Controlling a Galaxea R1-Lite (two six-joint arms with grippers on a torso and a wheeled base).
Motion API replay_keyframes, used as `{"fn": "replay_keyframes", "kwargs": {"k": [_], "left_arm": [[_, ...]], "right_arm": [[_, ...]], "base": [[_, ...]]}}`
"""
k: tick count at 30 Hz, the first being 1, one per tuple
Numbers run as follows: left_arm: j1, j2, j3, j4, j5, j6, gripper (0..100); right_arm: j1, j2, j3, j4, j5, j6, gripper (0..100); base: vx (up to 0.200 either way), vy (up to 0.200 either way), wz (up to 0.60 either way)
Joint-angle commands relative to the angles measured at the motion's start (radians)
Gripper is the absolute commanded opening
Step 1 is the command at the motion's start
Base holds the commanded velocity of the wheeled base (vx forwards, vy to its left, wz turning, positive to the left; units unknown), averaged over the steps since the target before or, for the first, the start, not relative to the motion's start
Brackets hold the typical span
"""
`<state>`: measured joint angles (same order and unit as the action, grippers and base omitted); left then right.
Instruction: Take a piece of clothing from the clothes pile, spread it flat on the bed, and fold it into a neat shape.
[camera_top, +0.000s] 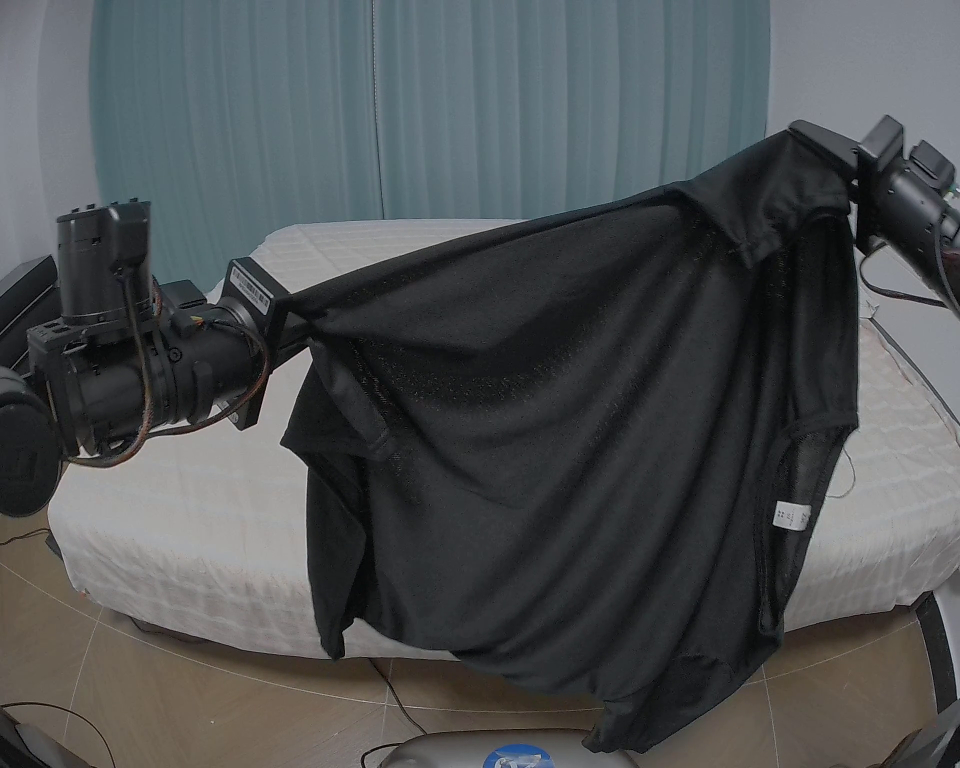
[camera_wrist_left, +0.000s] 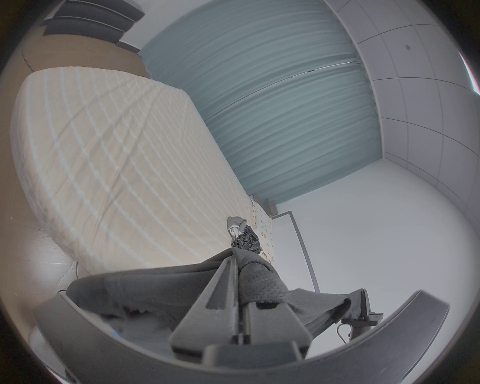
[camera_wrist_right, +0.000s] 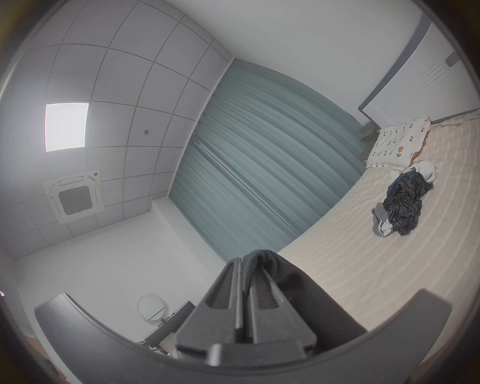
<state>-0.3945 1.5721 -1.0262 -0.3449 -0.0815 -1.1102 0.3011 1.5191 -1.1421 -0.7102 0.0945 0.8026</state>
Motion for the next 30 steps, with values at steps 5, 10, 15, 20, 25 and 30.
{"fn": "replay_keyframes", "kwargs": {"k": [5,10,15,20,25,30], "left_arm": [[0.082,0.327,-0.178,0.01,-0.052,-0.007,0],[0.105,0.44,-0.253,0.01,-0.052,-0.007,0],[0.111,0.539,-0.336,0.012,-0.046,-0.007,0],[0.109,0.638,-0.45,0.026,-0.037,-0.007,0],[0.105,0.674,-0.497,0.038,-0.035,-0.046,0],[0.108,0.698,-0.499,0.041,-0.034,-0.057,0]], "right_arm": [[-0.039,0.394,-0.252,-0.057,-0.009,-0.082,0],[-0.033,0.49,-0.35,-0.061,-0.044,-0.097,0],[-0.028,0.612,-0.415,-0.068,-0.058,-0.138,0],[-0.026,0.733,-0.504,-0.086,-0.122,-0.177,0],[-0.026,0.799,-0.585,-0.114,-0.197,-0.181,0],[-0.025,0.816,-0.581,-0.104,-0.199,-0.181,0]], "base": [[0.2,0.0,0.0],[0.2,0.0,0.0],[0.2,0.0,0.0],[0.12,0.0,0.0],[0.0,0.0,0.0],[0.0,0.0,0.0]]}}
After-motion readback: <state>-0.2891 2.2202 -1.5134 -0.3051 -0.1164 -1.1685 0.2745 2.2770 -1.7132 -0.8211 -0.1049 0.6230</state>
